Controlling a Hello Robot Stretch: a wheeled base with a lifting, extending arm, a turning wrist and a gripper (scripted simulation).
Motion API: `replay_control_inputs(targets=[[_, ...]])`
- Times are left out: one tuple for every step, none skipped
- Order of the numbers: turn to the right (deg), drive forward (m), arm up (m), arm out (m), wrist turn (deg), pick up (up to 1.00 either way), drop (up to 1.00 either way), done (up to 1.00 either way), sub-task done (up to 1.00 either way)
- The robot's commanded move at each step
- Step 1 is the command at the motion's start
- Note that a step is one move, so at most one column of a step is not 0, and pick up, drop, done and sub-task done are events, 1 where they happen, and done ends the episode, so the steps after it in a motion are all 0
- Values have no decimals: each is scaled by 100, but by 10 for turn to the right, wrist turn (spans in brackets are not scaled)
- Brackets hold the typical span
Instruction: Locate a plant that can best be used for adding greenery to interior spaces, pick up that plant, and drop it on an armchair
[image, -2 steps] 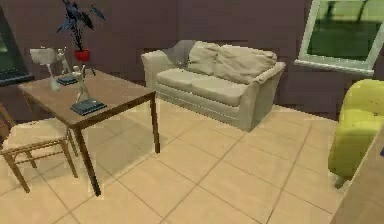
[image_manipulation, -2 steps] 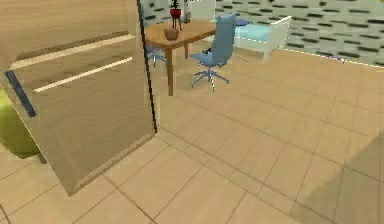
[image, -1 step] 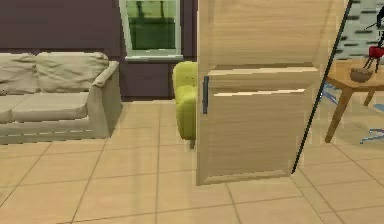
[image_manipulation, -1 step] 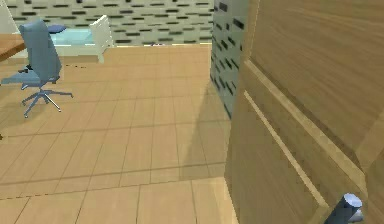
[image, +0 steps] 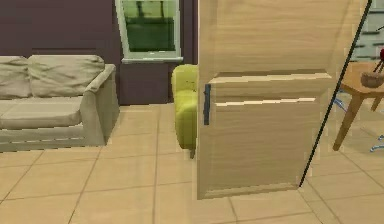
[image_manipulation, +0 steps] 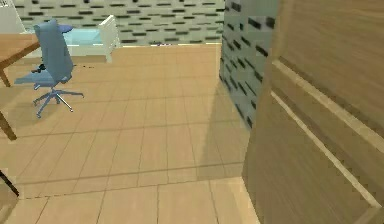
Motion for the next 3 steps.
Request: replay_control_inputs(targets=[[-450, 0, 0, 0, 0, 0, 0, 0, 0], [-450, 0, 0, 0, 0, 0, 0, 0, 0], [-30, 0, 0, 0, 0, 0, 0, 0, 0]])
